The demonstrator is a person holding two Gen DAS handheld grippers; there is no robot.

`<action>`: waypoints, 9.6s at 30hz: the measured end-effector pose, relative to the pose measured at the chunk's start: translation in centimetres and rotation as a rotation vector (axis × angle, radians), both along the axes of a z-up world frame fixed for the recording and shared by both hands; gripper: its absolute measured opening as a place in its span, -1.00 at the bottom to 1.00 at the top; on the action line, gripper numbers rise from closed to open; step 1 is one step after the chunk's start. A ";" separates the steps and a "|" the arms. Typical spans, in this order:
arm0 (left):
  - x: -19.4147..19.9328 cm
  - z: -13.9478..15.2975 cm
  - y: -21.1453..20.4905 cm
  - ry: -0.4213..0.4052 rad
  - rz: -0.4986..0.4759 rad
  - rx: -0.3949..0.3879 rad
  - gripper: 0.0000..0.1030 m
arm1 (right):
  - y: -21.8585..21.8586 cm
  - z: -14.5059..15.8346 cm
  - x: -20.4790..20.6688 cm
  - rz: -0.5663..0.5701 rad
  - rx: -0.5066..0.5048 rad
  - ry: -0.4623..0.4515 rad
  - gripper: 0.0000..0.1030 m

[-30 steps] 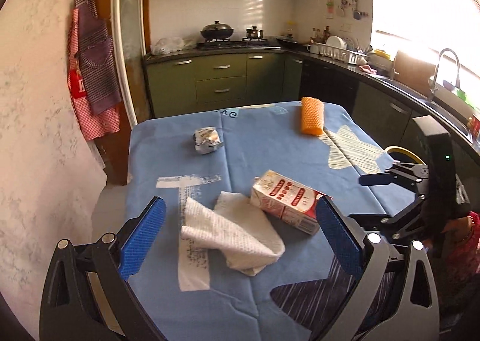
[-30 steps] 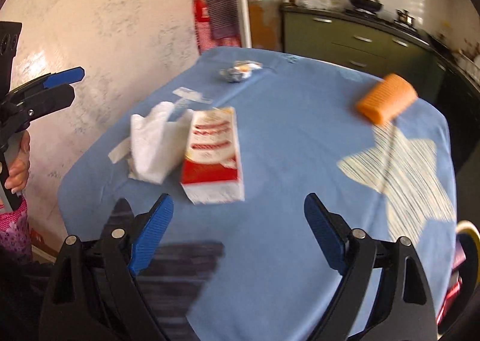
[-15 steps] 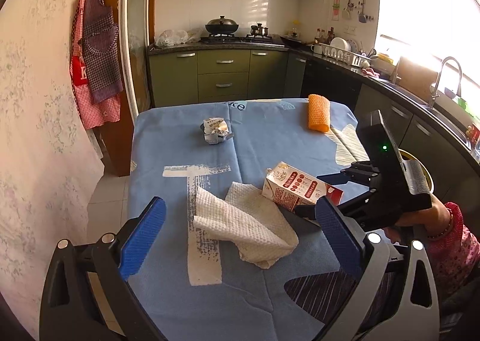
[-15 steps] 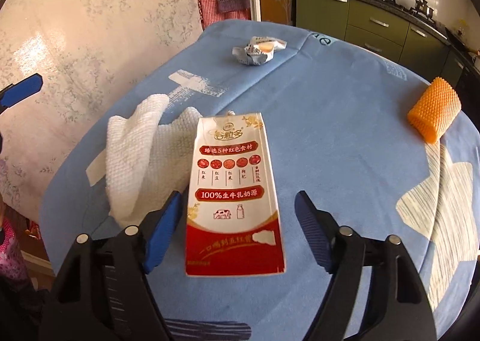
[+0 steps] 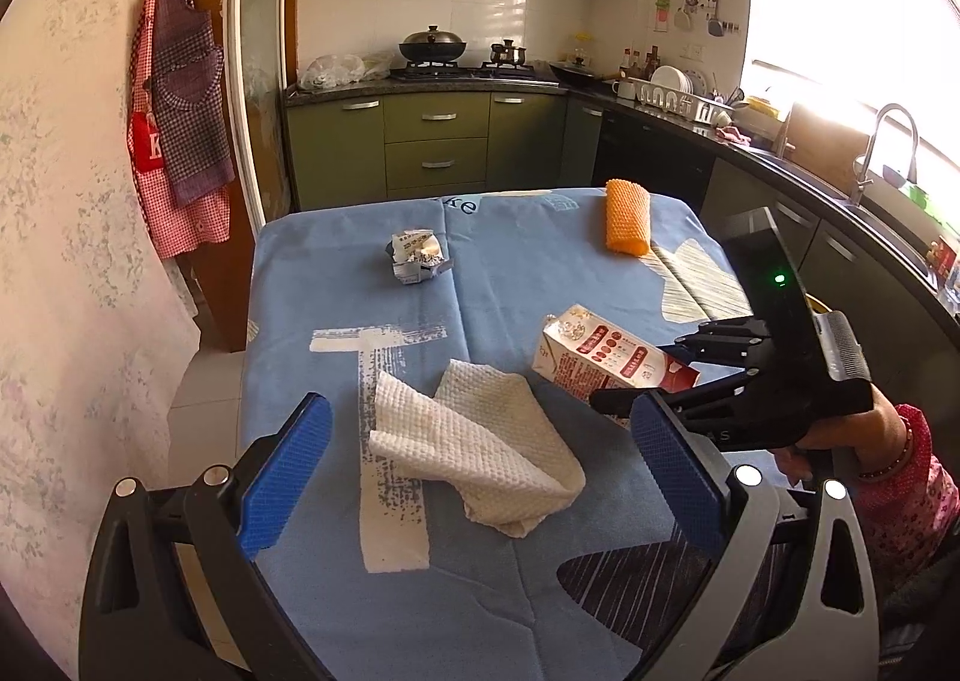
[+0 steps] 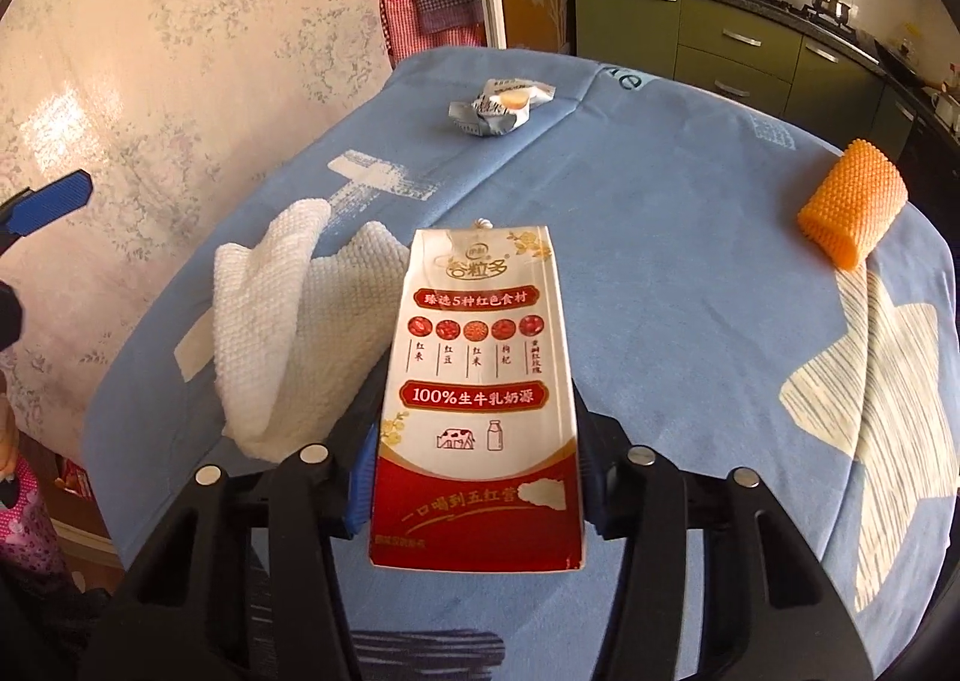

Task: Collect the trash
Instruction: 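Carry the milk carton over the bin and open the right tool, then move the left tool toward the orange foam net on the table, then grasp the orange foam net with the left tool and drop it into the bin, then grasp the crumpled white snack wrapper with the right tool, then carry the snack wrapper over the bin and open the right tool, then grasp the white towel with the left tool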

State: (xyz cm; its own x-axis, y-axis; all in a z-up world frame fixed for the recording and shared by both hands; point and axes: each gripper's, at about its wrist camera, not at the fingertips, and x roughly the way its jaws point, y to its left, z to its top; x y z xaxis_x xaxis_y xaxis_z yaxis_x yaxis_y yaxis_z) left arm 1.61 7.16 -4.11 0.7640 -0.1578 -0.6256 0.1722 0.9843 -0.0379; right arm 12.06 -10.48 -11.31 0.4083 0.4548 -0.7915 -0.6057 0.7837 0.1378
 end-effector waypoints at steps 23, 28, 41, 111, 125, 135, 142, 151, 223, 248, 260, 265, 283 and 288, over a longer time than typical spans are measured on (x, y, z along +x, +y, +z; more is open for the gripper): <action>1.3 0.1 -5.7 0.023 -0.126 0.045 0.91 | -25.9 2.3 -4.4 -0.652 0.052 -0.082 -0.03; 1.7 0.0 -7.4 0.030 -0.158 0.056 0.91 | -33.7 1.2 -4.3 -0.858 0.002 -0.076 -0.03; 2.7 -0.5 -11.6 0.060 -0.258 0.084 0.91 | -41.3 -1.4 -2.2 -1.094 0.012 -0.081 0.34; 25.8 -3.1 -31.0 0.197 -0.326 0.175 -0.69 | -38.5 -1.8 -9.1 -0.990 0.148 -0.072 0.42; 13.4 -0.3 -43.1 0.187 -0.681 0.218 -0.69 | -42.5 -1.6 -15.2 -1.110 0.157 -0.092 0.45; 13.7 -4.6 -54.6 0.301 -0.786 0.241 -0.60 | -45.8 -2.7 -18.0 -1.191 0.183 -0.078 0.47; 14.9 -7.4 -57.8 0.322 -0.755 0.243 0.33 | -46.9 -3.2 -18.9 -1.217 0.198 -0.069 0.48; 12.8 -2.6 -51.4 0.262 -0.721 0.114 0.71 | -46.2 -3.7 -18.3 -1.190 0.207 -0.056 0.49; -1.6 -1.8 3.5 -0.009 0.051 -0.063 0.91 | 17.1 -1.2 22.2 -0.209 -0.299 0.314 -0.21; -3.9 -1.2 -2.3 -0.029 -0.042 -0.075 0.91 | -20.1 5.3 -3.5 -0.601 -0.036 0.034 -0.22; -3.4 -1.4 -5.9 -0.009 -0.076 -0.051 0.91 | -40.0 0.5 -3.6 -1.032 -0.033 0.100 0.08; -3.4 -1.3 -6.5 -0.011 -0.080 -0.031 0.91 | -42.7 -0.2 -4.5 -1.151 0.073 0.035 0.19; 0.9 -4.1 -3.9 0.077 -0.003 0.113 0.91 | -28.1 3.2 -12.0 -0.855 0.032 -0.122 0.36; 3.6 -5.9 -2.7 0.152 0.016 0.073 0.91 | -26.4 3.7 -12.1 -0.808 0.013 -0.136 0.38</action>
